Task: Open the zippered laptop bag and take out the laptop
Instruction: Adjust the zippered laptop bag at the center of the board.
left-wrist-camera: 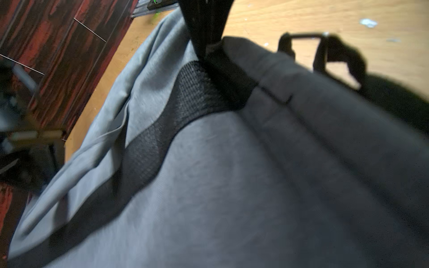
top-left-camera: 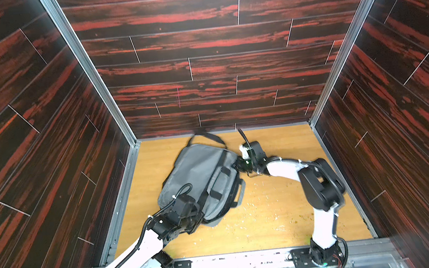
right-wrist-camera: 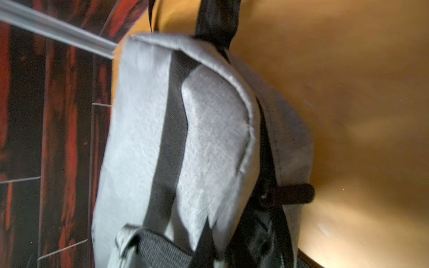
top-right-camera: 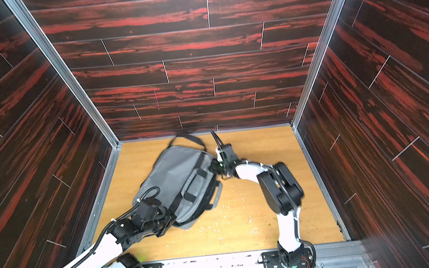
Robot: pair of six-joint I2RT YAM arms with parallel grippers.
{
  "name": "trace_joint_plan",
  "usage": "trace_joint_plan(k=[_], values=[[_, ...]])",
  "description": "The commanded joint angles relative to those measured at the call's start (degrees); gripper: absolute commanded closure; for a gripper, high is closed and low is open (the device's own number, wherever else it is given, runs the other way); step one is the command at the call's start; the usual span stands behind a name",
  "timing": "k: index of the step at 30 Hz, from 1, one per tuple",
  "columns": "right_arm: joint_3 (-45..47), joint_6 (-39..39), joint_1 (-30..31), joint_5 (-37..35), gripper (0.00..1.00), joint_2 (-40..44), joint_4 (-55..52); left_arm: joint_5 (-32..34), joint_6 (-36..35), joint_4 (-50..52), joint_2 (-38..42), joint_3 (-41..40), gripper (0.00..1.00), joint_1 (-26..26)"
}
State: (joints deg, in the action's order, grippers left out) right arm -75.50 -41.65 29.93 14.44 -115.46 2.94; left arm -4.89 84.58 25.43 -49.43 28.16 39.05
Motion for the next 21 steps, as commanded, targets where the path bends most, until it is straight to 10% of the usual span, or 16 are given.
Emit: trace_joint_plan(k=[1,12,21], values=[[-6.9,4.0,0.4,5.0,0.89,-6.0,-0.8,2.7,7.1,-2.9,-1.3,0.5,1.00,3.1],[-27.1,7.8,1.6,11.7,0.85,-20.4,-7.8,6.7,12.9,-7.5,-9.8,3.2,0.98,8.1],[-25.2,9.1,1.6,10.9,0.76,-19.2,-8.1,13.3,10.0,-0.5,-7.0,3.0,0.88,8.0]])
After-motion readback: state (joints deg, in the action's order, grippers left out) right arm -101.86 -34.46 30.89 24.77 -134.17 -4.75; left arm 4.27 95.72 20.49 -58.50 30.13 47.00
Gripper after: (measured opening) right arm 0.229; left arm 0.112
